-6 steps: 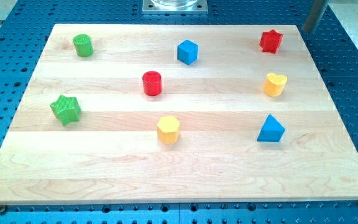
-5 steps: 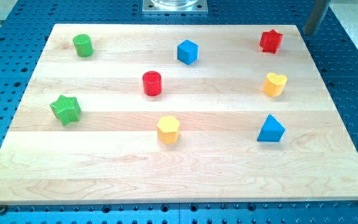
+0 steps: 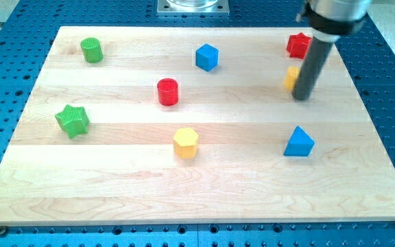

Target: Push the yellow heart to the bottom of the red star

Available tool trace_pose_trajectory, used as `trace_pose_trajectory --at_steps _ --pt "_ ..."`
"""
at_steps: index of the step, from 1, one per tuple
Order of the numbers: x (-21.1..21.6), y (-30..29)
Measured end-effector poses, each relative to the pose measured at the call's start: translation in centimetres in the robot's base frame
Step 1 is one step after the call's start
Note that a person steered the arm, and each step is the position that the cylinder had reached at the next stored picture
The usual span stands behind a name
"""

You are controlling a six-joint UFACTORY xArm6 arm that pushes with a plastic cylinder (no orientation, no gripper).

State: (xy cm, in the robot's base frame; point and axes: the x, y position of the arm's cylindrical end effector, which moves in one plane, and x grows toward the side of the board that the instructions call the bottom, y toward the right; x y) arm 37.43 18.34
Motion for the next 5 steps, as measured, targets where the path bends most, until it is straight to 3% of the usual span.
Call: trace_pose_trajectory --at_steps 1,2,3,4,5 --pt "1.1 -1.3" --pt "0.4 -6.0" --pt "-1.4 -6.4" --pt "-1.9 -0.6" --pt "-1.6 0.5"
